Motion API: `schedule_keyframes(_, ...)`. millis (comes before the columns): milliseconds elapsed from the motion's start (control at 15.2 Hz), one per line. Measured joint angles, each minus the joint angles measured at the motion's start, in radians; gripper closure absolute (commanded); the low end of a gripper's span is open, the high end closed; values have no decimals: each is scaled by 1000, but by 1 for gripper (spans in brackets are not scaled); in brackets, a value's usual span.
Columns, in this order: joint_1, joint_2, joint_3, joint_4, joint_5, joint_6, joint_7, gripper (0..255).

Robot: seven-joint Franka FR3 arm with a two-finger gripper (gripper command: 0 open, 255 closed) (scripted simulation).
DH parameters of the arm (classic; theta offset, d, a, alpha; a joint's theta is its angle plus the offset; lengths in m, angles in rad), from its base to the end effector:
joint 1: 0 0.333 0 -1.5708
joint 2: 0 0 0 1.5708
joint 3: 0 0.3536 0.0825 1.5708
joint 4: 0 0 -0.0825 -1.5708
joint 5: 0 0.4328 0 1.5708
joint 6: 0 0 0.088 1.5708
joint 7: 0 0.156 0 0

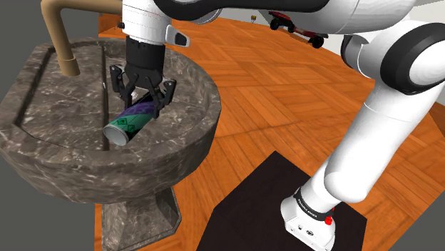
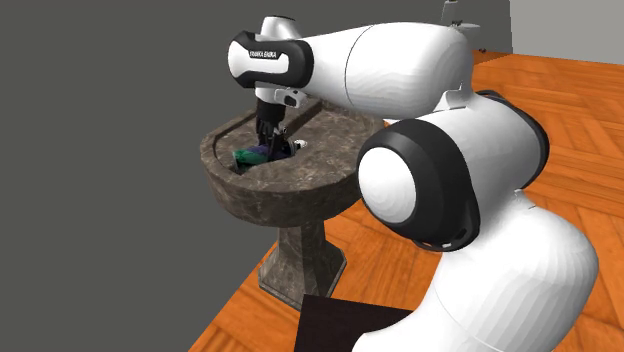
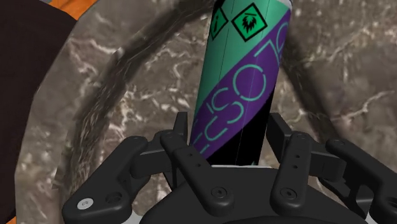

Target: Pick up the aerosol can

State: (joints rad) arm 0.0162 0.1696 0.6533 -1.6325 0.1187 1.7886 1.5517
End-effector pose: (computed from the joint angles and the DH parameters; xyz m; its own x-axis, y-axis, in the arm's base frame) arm 0.5233 0.4045 0.5160 0.5972 -0.7721 -0.2170 -0.7937 -0.6080 -0.0209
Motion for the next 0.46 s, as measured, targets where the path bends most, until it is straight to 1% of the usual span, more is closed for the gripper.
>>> schedule_keyframes(462,6,8,2,99,-7,-90,18,255)
